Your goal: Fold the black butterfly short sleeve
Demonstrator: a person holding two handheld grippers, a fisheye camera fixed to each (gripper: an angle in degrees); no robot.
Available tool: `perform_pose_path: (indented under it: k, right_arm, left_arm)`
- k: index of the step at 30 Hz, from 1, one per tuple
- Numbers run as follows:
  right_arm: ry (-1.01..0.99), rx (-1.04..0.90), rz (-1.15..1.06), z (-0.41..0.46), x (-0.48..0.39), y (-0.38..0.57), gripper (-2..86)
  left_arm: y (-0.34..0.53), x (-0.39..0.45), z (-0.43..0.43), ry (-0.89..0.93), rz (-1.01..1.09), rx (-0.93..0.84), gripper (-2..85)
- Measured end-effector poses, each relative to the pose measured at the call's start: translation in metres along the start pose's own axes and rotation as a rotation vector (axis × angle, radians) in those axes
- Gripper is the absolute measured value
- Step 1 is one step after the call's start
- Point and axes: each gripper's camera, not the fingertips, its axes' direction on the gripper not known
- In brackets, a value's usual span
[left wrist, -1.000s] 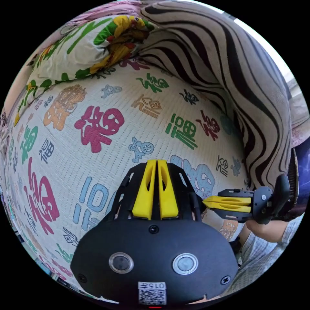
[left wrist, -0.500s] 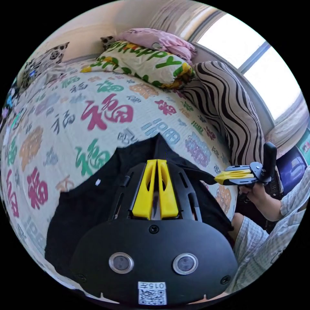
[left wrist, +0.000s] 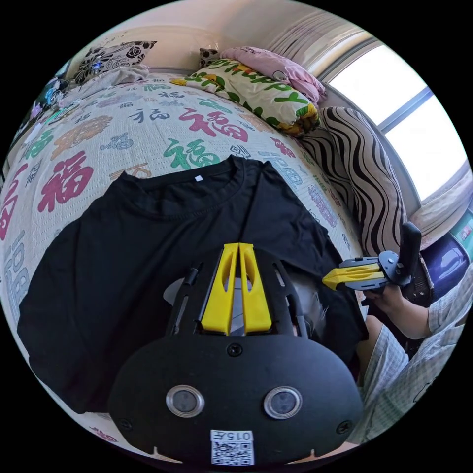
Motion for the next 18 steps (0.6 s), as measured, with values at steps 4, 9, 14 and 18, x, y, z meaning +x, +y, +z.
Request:
perform_pose_path:
  k: [4, 9, 14, 18]
  right_arm:
    - [0.006, -0.020, -0.050, 0.010, -0.018, 0.011, -0.1]
    - [0.082, 0.046, -0.032, 0.008, -0.030, 0.035, 0.1]
    - [0.121, 0.132, 0.037, -0.002, -0.054, 0.065, 0.1]
    - [0.147, 0.133, 0.048, -0.011, -0.066, 0.067, 0.1]
  left_arm:
    - [0.018, -0.008, -0.032, -0.008, -0.005, 0.057, -0.3]
    - [0.047, 0.003, -0.082, -0.030, 0.045, 0.132, 0.4]
    - [0.099, 0.023, -0.130, -0.006, -0.011, 0.189, 0.7]
    - [0.110, 0.034, -0.155, 0.024, -0.032, 0.185, 0.7]
